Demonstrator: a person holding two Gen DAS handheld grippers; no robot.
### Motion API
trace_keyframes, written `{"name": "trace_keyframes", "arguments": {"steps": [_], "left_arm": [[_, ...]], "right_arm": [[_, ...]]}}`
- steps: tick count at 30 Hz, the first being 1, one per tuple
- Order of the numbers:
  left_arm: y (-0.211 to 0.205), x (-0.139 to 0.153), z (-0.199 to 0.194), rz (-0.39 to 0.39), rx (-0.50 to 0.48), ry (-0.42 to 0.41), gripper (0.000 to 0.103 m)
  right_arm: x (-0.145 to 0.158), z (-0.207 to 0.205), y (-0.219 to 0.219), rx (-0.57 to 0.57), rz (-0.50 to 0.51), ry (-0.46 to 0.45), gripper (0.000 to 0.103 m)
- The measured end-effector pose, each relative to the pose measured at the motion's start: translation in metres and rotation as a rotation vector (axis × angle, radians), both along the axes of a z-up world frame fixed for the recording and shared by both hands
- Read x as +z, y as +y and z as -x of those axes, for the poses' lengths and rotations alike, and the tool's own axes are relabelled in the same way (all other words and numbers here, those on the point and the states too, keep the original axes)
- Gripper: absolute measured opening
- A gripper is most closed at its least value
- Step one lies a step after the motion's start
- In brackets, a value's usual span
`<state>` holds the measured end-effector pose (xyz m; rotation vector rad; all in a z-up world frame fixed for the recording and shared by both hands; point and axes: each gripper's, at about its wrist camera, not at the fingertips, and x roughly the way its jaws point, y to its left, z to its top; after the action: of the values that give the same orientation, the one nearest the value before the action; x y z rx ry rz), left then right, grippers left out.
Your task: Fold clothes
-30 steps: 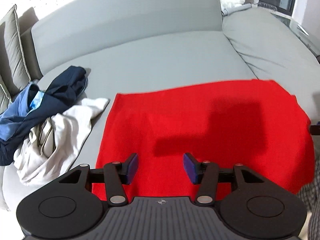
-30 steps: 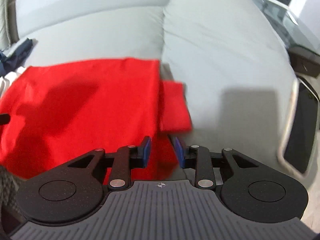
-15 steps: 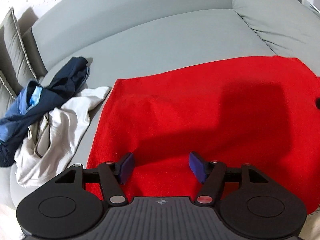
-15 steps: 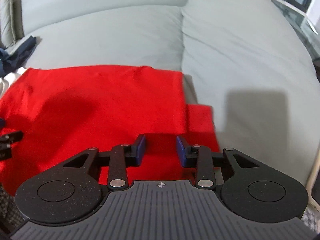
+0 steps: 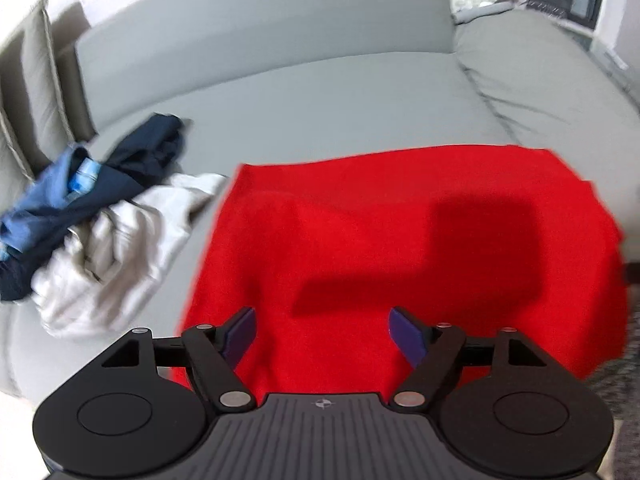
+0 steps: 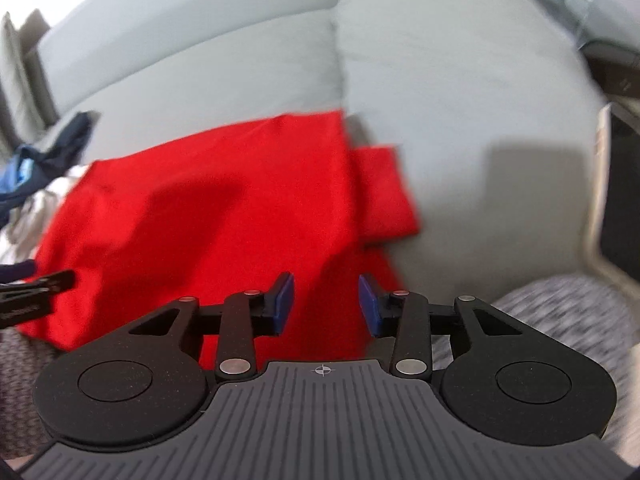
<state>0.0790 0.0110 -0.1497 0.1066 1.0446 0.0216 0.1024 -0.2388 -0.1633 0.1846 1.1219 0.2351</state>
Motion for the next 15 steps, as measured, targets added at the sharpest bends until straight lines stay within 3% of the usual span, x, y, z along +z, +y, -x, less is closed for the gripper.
{"name": "trace_keyframes", "arguments": {"steps": [4,7,15], "left_arm": [[-0.013,-0.022,-0.006,-0.04,-0.055,0.066,0.075],[-0.015,-0.032,-0.011,-0.066,-0.048,0.091,0.087],[-0.012,-0.028,-0.001,-0.089,-0.037,0.079,0.087]], "right_arm": [[-0.01,0.009,0.029,0.068,-0.059,0.001,0.043],[-0.025,0.008,0.045,0.12,-0.043,0.015,0.049],[-0.029,0.022,0.037,0.078,0.018,0.118,0.05]]}}
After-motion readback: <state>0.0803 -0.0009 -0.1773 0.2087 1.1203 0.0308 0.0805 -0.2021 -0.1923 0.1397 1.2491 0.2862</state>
